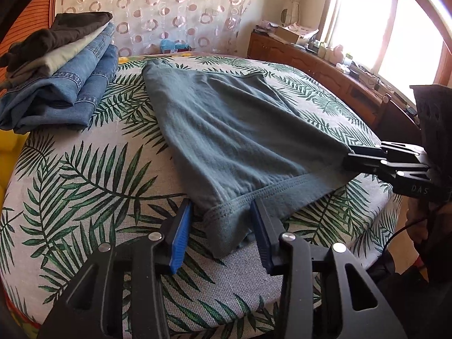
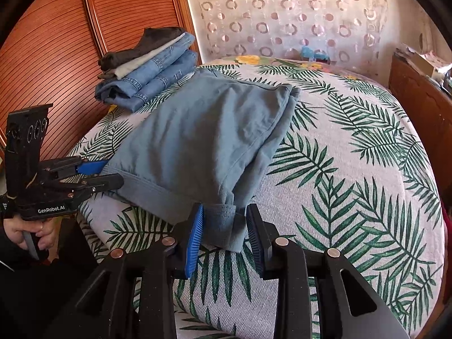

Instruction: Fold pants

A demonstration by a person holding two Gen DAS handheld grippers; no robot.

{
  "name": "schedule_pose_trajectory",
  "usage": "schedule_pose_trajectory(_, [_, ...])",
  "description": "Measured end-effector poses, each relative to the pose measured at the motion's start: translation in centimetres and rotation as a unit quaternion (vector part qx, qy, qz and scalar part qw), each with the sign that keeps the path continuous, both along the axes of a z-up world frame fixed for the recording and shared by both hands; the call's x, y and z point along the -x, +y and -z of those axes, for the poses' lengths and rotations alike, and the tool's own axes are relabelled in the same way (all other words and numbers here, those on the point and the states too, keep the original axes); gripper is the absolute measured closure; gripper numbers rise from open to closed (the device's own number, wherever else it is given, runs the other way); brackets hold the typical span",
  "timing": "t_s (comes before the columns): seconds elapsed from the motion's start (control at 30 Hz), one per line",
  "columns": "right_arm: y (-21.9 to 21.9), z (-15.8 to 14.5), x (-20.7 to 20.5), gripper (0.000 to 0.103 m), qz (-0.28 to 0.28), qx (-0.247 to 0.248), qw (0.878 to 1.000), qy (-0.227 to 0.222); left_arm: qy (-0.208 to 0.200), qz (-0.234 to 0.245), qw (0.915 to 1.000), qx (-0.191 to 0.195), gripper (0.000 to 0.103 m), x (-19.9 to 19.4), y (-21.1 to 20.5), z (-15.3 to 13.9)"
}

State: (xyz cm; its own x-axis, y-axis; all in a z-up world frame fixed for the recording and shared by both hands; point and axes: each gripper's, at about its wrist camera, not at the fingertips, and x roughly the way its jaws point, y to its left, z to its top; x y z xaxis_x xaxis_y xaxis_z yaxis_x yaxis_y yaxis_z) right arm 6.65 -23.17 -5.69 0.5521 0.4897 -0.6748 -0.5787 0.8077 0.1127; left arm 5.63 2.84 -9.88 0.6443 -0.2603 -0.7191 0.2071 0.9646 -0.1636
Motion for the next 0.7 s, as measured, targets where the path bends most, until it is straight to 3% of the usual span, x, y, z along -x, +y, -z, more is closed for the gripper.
schedule_pose_trajectory(0.1, [-0.3,-0.3,-0.3,0.071,0.004,-0.002,1.000,-0.005,-0.001,0.005,1.0000,0.007,0.069,0.1,-0.1,0.0])
schedule_pose_trajectory(0.3, [-1.1,-1.8,-2.1,0.071,0.009,-0.005,1.000,-0.029,-0.002,0.005,0.9999,0.009,0.069,-0.1,0.0,0.0])
schedule_pose_trajectory(0.53, [-0.5,-2.4,-9.2,0.072,0.029,-0.002,0.999,-0.029,-0.021,-0.017,0.9995,0.013,0.069,-0.3,0.6,-1.0])
schedule_pose_trajectory(0.7, [1.1,-2.1,-13.7,0.081,0.036,-0.004,0.999,-0.012,-0.016,-0.021,0.9995,0.016,0.069,-0.7,0.9,-0.6])
